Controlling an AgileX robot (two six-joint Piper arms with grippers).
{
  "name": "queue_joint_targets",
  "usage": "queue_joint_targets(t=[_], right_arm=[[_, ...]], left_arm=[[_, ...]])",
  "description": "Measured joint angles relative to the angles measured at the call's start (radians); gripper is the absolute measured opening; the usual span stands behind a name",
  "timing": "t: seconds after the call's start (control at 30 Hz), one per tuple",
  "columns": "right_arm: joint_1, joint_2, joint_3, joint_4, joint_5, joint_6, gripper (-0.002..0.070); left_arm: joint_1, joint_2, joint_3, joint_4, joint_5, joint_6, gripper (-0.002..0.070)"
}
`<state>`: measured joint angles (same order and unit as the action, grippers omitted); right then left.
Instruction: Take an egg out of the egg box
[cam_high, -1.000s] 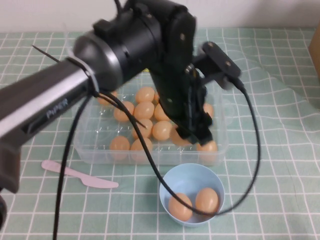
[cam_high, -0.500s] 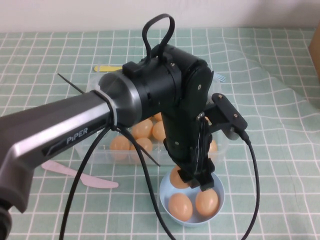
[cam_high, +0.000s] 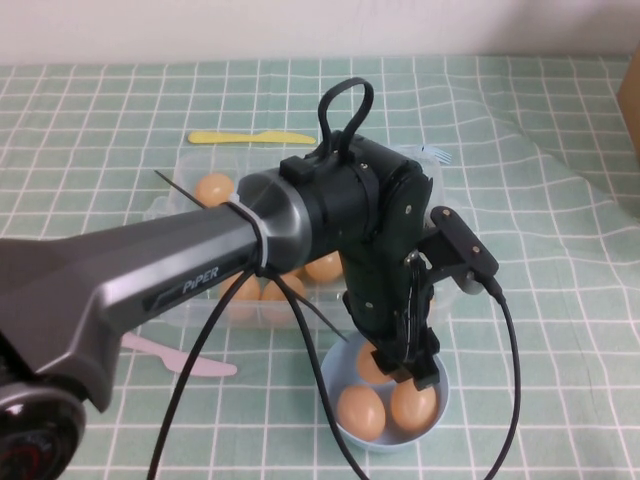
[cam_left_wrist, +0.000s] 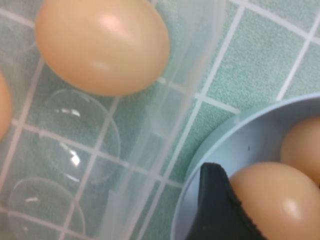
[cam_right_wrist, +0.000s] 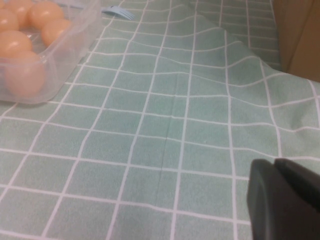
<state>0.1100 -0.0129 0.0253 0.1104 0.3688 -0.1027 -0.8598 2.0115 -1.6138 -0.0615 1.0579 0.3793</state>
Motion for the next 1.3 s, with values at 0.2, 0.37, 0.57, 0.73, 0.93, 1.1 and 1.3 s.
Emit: queue_joint_targets(t=[0.2,0.37,0.57,0.73,0.93,1.1,1.3], right_arm=[[0.000,0.000,0.000,0.000,0.000,0.000,-0.0017],[0.000,0.000,0.000,0.000,0.000,0.000,-0.0017],[0.000,0.000,0.000,0.000,0.000,0.000,-0.0017],[0.000,0.000,0.000,0.001,0.000,0.000,-0.0017],[0.000,0.000,0.000,0.002,0.000,0.000,-0.0017],[0.000,0.000,0.000,0.002,0.000,0.000,-0.0017],[0.000,0.000,0.000,0.002,0.000,0.000,-0.0017]], left_arm=[[0.000,0.017,0.000,-0.004,-0.013,0.004,0.0345],[0.000,0.022,0.000,-0.004,-0.013,0.006,0.0350],[0.000,0.022,0.000,-0.006,-0.010,0.008,0.0464],[0.000,0.006,0.000,-0.006,-0.012,0.010,0.0507],[0.000,-0.082,0.000,-0.009,-0.038,0.010,0.0503],[0.000,-0.232,0.027,-0.009,-0.071,-0.028,0.0258],[0.013,-0.493,0.213,-0.025,-0.281,-0.031,0.0023]])
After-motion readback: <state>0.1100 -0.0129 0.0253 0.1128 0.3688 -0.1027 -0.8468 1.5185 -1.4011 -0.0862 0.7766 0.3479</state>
